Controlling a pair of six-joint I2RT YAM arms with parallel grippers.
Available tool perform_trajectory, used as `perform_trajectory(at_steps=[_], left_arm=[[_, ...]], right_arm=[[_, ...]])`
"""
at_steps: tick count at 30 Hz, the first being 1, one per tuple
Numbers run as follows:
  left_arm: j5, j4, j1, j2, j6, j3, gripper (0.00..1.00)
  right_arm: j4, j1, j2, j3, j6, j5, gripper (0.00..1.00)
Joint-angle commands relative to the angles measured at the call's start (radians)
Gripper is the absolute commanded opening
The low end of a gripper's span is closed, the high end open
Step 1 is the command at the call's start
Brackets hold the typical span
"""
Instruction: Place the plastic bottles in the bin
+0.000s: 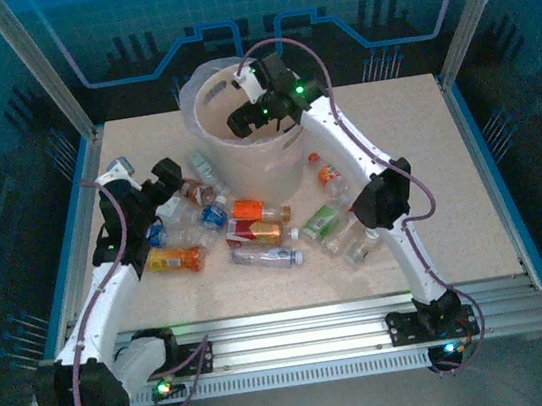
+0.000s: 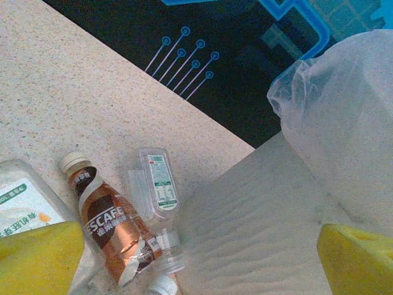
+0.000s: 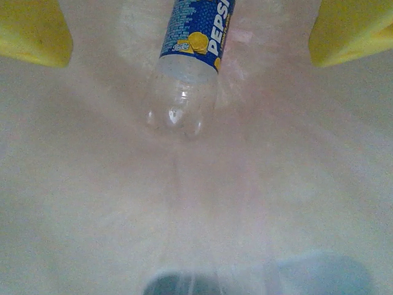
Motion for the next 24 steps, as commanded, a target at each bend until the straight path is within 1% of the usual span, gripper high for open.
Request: perform_trajectory(at_steps=[1, 4, 7, 9, 12, 15, 19, 24], left_arm=[[-0.011, -0.032, -0.002, -0.015, -0.007, 0.027, 0.99], [-0.026, -0.050, -0.002, -0.022, -0.007, 0.025, 0.99], [-0.043, -0.074, -0.002, -0.032, -0.005, 0.025, 0.99], [-0.058, -0.089, -0.001, -0.040, -0.003, 0.024, 0.99], [-0.084, -0.122, -0.002, -0.058, -0.002, 0.026, 0.99], [-0.104, -0.158, -0.002, -0.079, 0.003, 0.026, 0.99], [-0.127, -0.170, -0.002, -0.113, 0.006, 0.008, 0.99], [-0.145, -0.149, 0.001, -0.139, -0.019, -0.028, 0.99]], right_arm=[[-0.007, 0.016, -0.147, 0.054, 0.006, 0.026, 1.00], [-0.015, 0.016, -0.209, 0.049, 0.024, 0.054, 1.00], [-0.029, 0.015, -0.283, 0.017, 0.056, 0.106, 1.00], [-0.034, 0.009, -0.343, -0.032, 0.092, 0.149, 1.00], [-0.044, -0.013, -0.456, -0.149, 0.174, 0.205, 1.00], [-0.065, -0.044, -0.585, -0.339, 0.258, 0.276, 1.00], [-0.041, -0.078, -0.797, -0.686, 0.365, 0.382, 1.00], [-0.040, -0.122, -1.033, -1.071, 0.505, 0.419, 1.00]])
